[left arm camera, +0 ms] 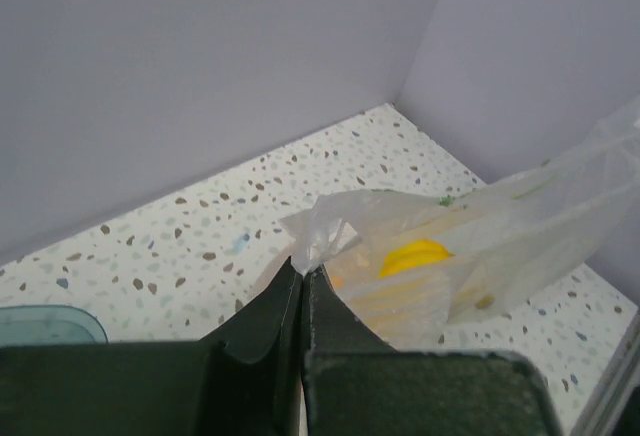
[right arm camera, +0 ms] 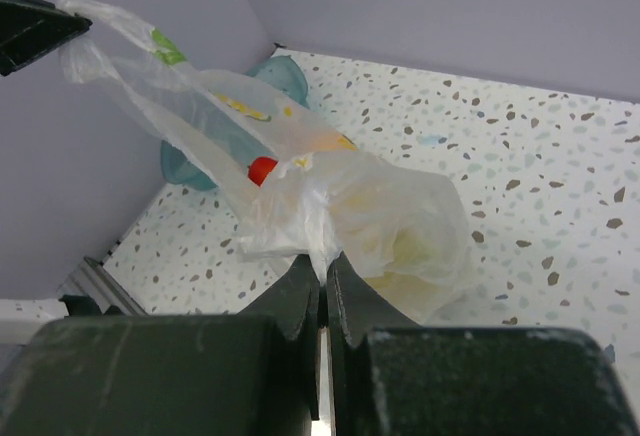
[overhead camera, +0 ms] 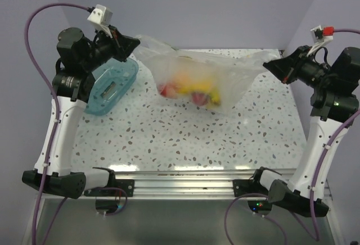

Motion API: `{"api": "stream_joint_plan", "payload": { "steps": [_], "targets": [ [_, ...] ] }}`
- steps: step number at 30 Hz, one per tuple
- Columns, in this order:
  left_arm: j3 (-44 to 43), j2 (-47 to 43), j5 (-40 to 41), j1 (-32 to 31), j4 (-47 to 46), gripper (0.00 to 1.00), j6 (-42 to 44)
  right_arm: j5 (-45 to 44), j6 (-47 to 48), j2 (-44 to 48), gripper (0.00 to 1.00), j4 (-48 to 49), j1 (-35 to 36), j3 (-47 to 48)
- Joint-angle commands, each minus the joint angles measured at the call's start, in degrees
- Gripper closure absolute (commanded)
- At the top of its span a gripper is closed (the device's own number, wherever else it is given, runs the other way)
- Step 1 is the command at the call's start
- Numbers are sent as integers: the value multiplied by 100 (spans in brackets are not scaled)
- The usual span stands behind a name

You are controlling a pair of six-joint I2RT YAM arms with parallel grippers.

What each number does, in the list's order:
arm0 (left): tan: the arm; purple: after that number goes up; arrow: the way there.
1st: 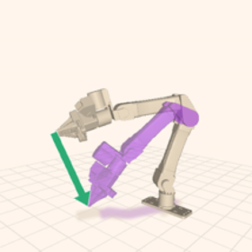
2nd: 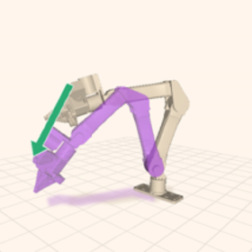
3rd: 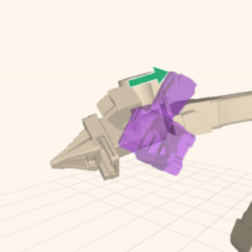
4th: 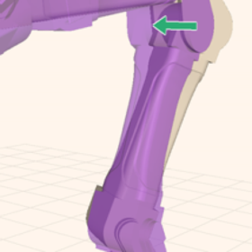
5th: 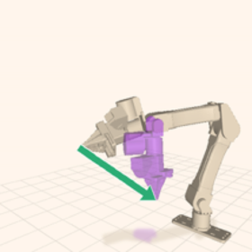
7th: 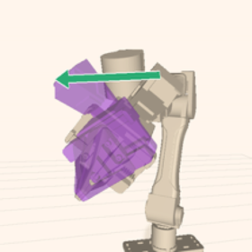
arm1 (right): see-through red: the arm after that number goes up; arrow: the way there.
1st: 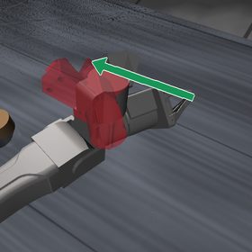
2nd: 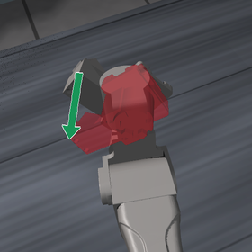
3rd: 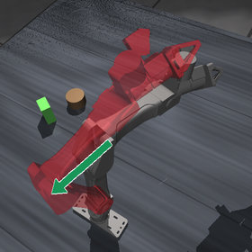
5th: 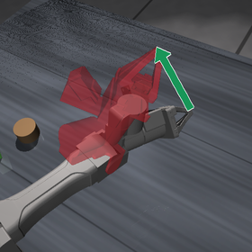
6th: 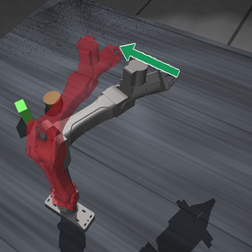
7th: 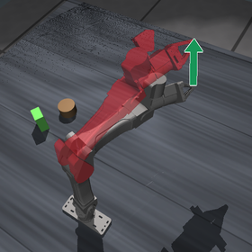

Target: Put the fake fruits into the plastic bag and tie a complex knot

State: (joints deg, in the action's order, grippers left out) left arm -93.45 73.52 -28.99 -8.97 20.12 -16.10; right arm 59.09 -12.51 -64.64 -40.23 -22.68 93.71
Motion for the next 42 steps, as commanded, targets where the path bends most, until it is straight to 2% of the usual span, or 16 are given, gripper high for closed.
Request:
{"api": "stream_joint_plan", "payload": {
  "steps": [1, 3, 4, 8, 11, 12, 15, 18, 26, 31, 42],
  "targets": [
    [72, -21, -166, 124, 1046, 100, 1011, 243, 170, -339, 100, -547, -114, 279],
    [265, -135, -884, 124, 1090, 100, 1100, 357, 39, -182, 100, -417, -114, 332],
    [335, -318, -976, 124, 1004, 100, 1056, 331, -5, -111, 100, -216, -114, 332],
    [696, -558, -574, 124, 853, 100, 1065, -370, 450, -4, 100, -178, -105, 166],
    [1353, -522, -361, 185, 784, 100, 1205, -986, 836, -162, 100, -257, -105, -431],
    [1913, -557, -361, 203, 470, 100, 1171, -1231, 969, -215, 100, -292, -114, -781],
    [2863, -453, -221, 220, 125, 100, 1030, -1548, 1101, -251, 100, -214, -105, -1519],
    [3411, -137, 76, 238, -34, 100, 1065, -2312, 1434, -277, 100, -187, -105, -2013],
    [4527, 110, 464, 300, -166, 100, 1864, -3745, 2876, -295, 100, -697, -105, -2962],
    [4696, 566, 763, 300, -96, 100, 2242, -4606, 3377, -671, 100, -337, -105, -3456],
    [4142, 1806, 1282, 291, 185, 100, 2357, -5118, 3659, -1946, 100, -38, -97, -3562]
  ]
}}
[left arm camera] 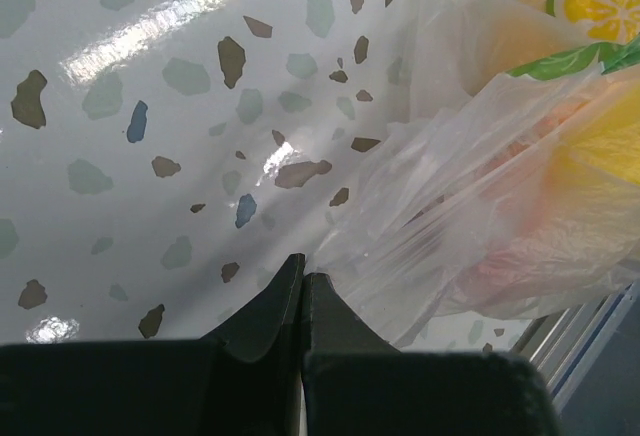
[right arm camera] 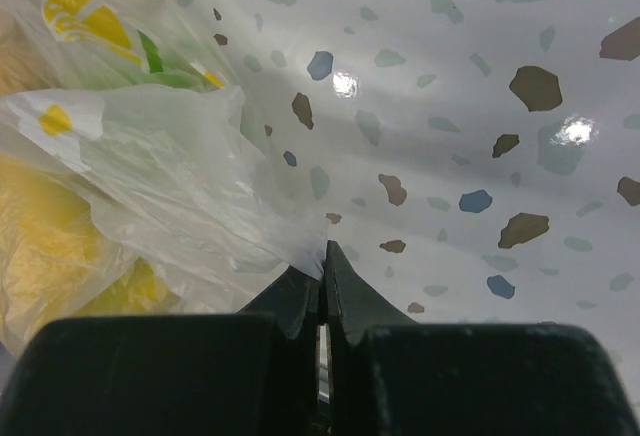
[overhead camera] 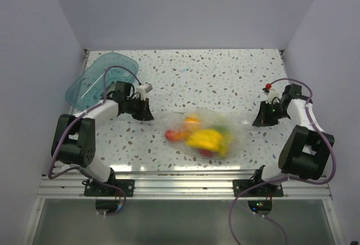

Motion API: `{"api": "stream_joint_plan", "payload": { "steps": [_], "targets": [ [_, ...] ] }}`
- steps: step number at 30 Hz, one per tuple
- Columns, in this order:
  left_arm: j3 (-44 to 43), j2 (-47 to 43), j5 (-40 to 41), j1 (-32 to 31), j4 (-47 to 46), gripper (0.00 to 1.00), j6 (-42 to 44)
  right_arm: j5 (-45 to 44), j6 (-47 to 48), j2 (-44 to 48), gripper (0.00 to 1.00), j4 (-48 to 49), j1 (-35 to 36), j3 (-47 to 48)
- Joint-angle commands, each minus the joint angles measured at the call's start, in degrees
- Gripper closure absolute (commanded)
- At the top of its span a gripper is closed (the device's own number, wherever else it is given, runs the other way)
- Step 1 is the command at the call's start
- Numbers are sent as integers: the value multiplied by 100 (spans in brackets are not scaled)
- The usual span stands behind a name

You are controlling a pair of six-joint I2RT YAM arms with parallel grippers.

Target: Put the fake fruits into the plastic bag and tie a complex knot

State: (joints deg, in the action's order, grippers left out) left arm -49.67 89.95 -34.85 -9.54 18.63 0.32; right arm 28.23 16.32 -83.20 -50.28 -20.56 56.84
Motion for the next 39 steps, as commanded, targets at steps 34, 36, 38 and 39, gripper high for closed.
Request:
{"api": "stream_joint_plan", "payload": {
  "steps": [34, 36, 38, 39],
  "targets": [
    [-2389, -725, 788, -1867, 124, 100, 303, 535, 1990, 2721, 100, 642, 1992, 934],
    [-2416, -664, 402, -1946, -182, 100, 5, 491, 1920, 2686, 100, 695, 2422, 891],
    [-2398, -628, -63, -1990, -473, 100, -426, 429, 1797, 2625, 100, 748, 2679, 847],
    [-2381, -602, -179, -2008, -797, 100, -740, 429, 1735, 2616, 100, 835, 2932, 829]
  ]
}}
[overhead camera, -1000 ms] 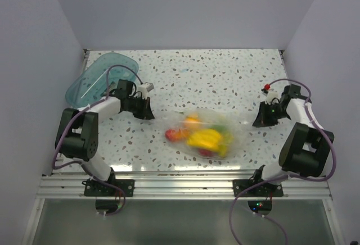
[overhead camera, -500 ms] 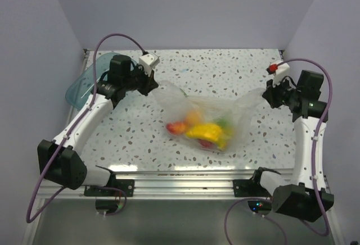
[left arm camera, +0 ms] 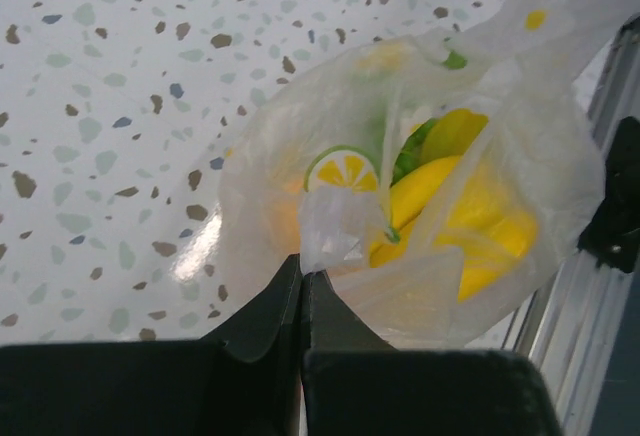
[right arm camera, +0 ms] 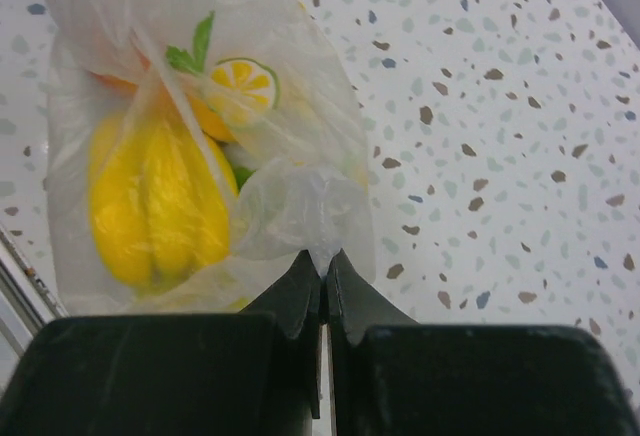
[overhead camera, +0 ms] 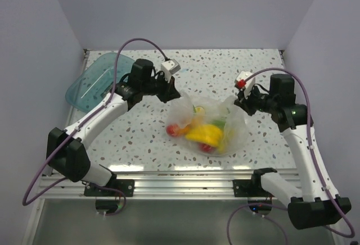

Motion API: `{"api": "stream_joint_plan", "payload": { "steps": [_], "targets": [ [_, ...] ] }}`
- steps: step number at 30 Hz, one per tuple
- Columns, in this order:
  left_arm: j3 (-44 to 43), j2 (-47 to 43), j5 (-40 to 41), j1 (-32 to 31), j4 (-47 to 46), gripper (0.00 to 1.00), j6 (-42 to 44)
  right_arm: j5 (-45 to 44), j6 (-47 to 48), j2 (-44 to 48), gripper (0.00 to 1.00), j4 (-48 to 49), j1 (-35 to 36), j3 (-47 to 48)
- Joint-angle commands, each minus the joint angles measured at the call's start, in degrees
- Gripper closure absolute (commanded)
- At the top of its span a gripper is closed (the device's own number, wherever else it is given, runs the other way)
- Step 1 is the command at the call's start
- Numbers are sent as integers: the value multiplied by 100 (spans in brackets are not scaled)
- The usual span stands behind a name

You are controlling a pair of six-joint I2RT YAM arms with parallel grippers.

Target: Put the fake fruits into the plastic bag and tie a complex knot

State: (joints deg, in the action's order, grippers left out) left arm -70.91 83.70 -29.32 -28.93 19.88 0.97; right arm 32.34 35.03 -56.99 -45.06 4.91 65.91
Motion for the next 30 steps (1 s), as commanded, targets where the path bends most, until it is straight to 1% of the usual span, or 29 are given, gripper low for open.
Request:
{"api": "stream_joint_plan", "payload": {
  "steps": [1, 2, 3, 6, 8, 9, 12, 16, 19, 21, 22, 23, 25, 26, 28, 29, 30],
  "targets": [
    [-230, 41, -837, -87, -1081, 100, -957, 10, -258, -31, 100, 366, 510, -104],
    [-212, 58, -1030, -139, -1257, 100, -1080, -8, -329, -31, 100, 427, 642, -113],
    [-195, 76, -1084, -174, -1546, 100, -1282, -34, -469, -31, 100, 576, 895, -131],
    [-107, 137, -1207, -289, -2187, 100, -1722, -79, -715, -84, 100, 805, 1266, -105],
    [-63, 216, -1321, -341, -2426, 100, -1994, 113, -839, -154, 100, 884, 1337, -52],
    [-63, 321, -1357, -359, -2636, 99, -2213, 167, -918, -180, 100, 911, 1398, -43],
    [-72, 471, -1366, -473, -3014, 94, -2417, 264, -945, -295, 100, 937, 1609, -61],
    [-186, 656, -1339, -588, -3165, 92, -2444, 264, -901, -409, 100, 937, 1926, -131],
    [-221, 630, -1392, -597, -3078, 89, -2330, 168, -927, -471, 99, 973, 2049, -70],
    [-239, 437, -1445, -588, -2789, 81, -1962, -16, -858, -453, 91, 877, 2041, 0],
    [-230, 341, -1445, -579, -2675, 77, -1813, -287, -822, -384, 83, 815, 2041, 70],
    [-212, 140, -1462, -570, -2456, 71, -1533, -446, -813, -339, 61, 771, 2041, 89],
    [-98, -90, -1585, -492, -2331, 60, -1320, -894, -761, -77, 37, 718, 2032, 80],
    [-63, -308, -1568, -456, -2218, 39, -1223, -939, -734, 29, 21, 700, 2006, 54],
    [69, -512, -1707, -316, -2208, 19, -1214, -949, -629, 362, 8, 639, 1979, 19],
    [104, -687, -1909, -159, -2129, 5, -1161, -1027, -620, 451, 3, 621, 1979, 27],
    [139, -784, -1945, -105, -2068, 0, -1117, -1062, -594, 522, 1, 534, 1944, 53]
  ]
}}
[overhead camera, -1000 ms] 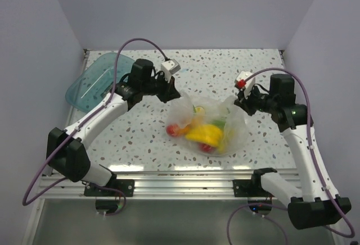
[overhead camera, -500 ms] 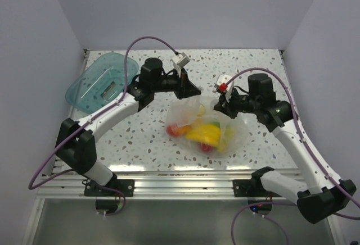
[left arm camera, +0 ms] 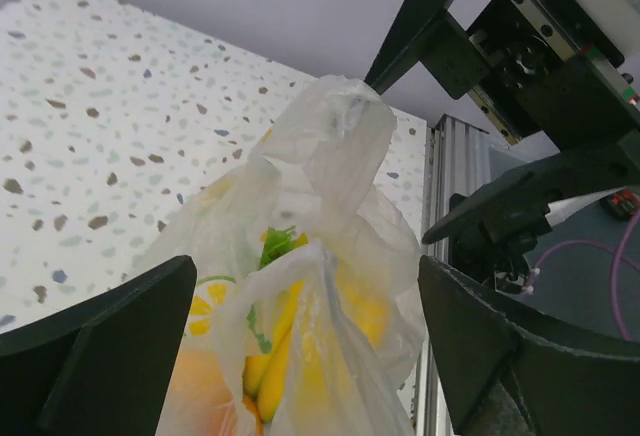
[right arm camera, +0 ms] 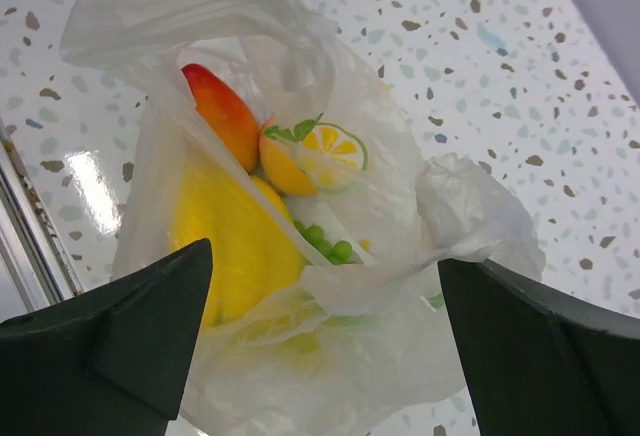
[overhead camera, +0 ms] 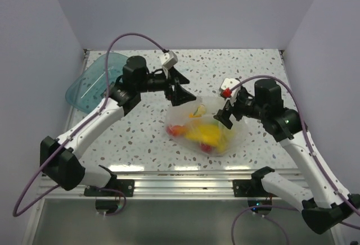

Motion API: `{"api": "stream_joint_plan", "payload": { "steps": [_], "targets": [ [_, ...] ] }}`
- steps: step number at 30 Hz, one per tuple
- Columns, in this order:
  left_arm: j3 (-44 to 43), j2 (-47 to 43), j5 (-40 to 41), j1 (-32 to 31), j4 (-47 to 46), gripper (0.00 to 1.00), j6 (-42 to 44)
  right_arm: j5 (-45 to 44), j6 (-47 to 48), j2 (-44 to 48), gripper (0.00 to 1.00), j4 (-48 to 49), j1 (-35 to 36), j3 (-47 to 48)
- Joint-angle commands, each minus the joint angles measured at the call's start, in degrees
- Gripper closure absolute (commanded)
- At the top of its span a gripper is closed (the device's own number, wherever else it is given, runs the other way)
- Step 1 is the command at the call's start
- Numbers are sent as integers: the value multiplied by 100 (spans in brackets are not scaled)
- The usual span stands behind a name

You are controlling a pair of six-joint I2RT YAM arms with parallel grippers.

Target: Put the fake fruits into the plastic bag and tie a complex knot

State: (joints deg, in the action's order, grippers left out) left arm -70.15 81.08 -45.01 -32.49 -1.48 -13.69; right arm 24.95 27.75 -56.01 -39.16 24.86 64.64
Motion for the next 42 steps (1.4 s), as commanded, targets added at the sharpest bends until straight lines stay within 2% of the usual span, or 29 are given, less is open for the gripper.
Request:
{"api": "stream_joint_plan", "payload": {
  "steps": [1, 3, 4, 5, 9, 10, 12, 13, 16, 18, 21, 22, 23, 25, 26, 28, 29, 31, 33, 37, 42],
  "targets": [
    [72, -592, -446, 382, 129, 0, 411, -394, 143, 511, 1, -109, -86, 276],
    [63, -838, -377, 436, 550, 0, 674, -631, 126, 556, 2, -206, -262, 382],
    [54, -918, -89, 497, 682, 0, 762, -658, 82, 565, 1, -241, -384, 487],
    [71, -1066, -17, 550, 858, 0, 928, -641, 38, 547, 2, -337, -742, 549],
    [308, -1463, 405, 779, 1053, 0, 1298, 98, -445, 451, 1, -777, -1825, 892],
    [344, -1524, 354, 823, 1088, 0, 1412, 89, -559, 450, 1, -821, -1958, 901],
    [257, -1621, 126, 823, 1412, 0, 2245, 324, -770, 442, 2, -1076, -2283, 919],
    [143, -1561, -293, 823, 1813, 0, 2936, 474, -762, 459, 1, -1164, -2380, 901],
    [-480, -1132, -499, 779, 2133, 0, 3127, 941, -648, 503, 1, -1121, -2827, 822],
    [-1008, -841, -421, 648, 2160, 1, 3075, 1239, -350, 329, 1, -1208, -3039, 900],
    [-1492, -375, 351, -315, 1950, 0, 3118, 1898, 159, 74, 1, -1357, -3566, 927],
    [-1597, -121, 849, -519, 1819, 0, 3110, 2326, 378, -6, 1, -1549, -3854, 945],
    [-1868, 29, 958, -669, 1800, 0, 3110, 2496, 894, -85, 1, -1699, -3979, 971],
    [-2220, 546, 846, -942, 1974, 0, 3441, 2874, 1607, -365, 1, -2399, -4251, 1164],
    [-2544, 697, 802, -1030, 2045, 0, 3678, 3101, 2255, -454, 1, -2604, -4296, 1234],
    [-2757, 987, 626, -1172, 2142, 1, 4458, 3331, 2899, -700, 1, -3304, -4463, 1436],
    [-2793, 1058, 538, -1181, 2117, 1, 4646, 3576, 3564, -753, 1, -3483, -4507, 1481],
    [-3020, 1322, 318, -1189, 2160, 3, 5041, 3788, 3999, -771, 1, -3590, -4543, 1420],
    [-3241, 1559, 230, -1207, 2318, 5, 5244, 4104, 4273, -762, 2, -3590, -4543, 1236],
    [-3593, 1990, -191, -1216, 2713, 8, 5552, 4492, 4204, -780, 1, -3082, -4543, 893],
    [-3654, 2192, -201, -1356, 2573, 14, 5421, 4861, 4099, -920, 1, -2879, -4517, 691]
  ]
}}
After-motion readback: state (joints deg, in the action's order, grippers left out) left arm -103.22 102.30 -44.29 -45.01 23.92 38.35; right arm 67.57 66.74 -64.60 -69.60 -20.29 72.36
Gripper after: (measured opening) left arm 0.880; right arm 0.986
